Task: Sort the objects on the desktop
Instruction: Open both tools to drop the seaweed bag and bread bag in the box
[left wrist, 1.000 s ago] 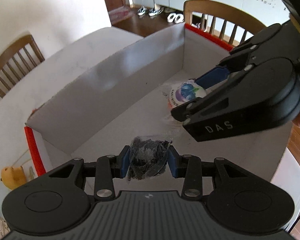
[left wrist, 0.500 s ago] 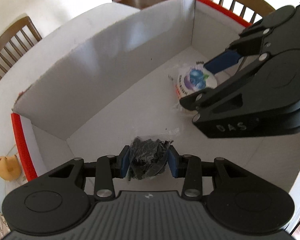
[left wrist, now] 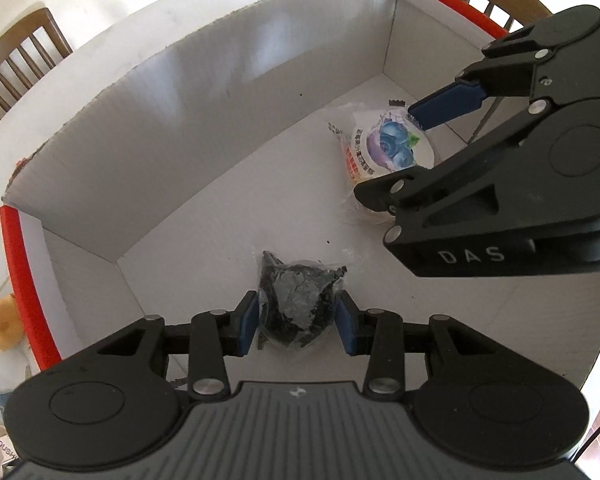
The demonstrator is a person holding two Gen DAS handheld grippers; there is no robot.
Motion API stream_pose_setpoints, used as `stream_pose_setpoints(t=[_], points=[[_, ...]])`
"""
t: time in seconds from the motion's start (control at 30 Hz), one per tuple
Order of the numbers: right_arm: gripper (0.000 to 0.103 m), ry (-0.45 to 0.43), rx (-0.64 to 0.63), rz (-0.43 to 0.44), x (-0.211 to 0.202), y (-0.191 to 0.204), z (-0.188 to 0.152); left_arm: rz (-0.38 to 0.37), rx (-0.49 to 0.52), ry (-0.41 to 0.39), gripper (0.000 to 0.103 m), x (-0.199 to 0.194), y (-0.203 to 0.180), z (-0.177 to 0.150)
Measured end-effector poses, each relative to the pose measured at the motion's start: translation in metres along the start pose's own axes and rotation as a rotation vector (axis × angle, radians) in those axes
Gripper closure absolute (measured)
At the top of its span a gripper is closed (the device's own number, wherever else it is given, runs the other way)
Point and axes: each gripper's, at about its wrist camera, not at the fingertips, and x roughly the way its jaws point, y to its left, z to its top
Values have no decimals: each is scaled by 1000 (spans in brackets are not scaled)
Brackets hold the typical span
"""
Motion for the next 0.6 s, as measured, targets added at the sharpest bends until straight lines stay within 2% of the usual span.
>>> stream_pose_setpoints(t=[0.17, 0.23, 0.4, 0.6], points=[[38, -1, 12, 0, 0, 1, -2, 6, -18, -14, 39, -6, 4, -1], [38, -2, 17, 2, -2, 0, -2, 5, -23, -20, 32, -10, 4, -2], [31, -29, 28, -5, -9, 0, -3, 0, -38, -54, 30, -23, 5, -7], [29, -74, 19, -3, -25, -1, -3, 5, -61, -94, 30, -43, 9, -5]])
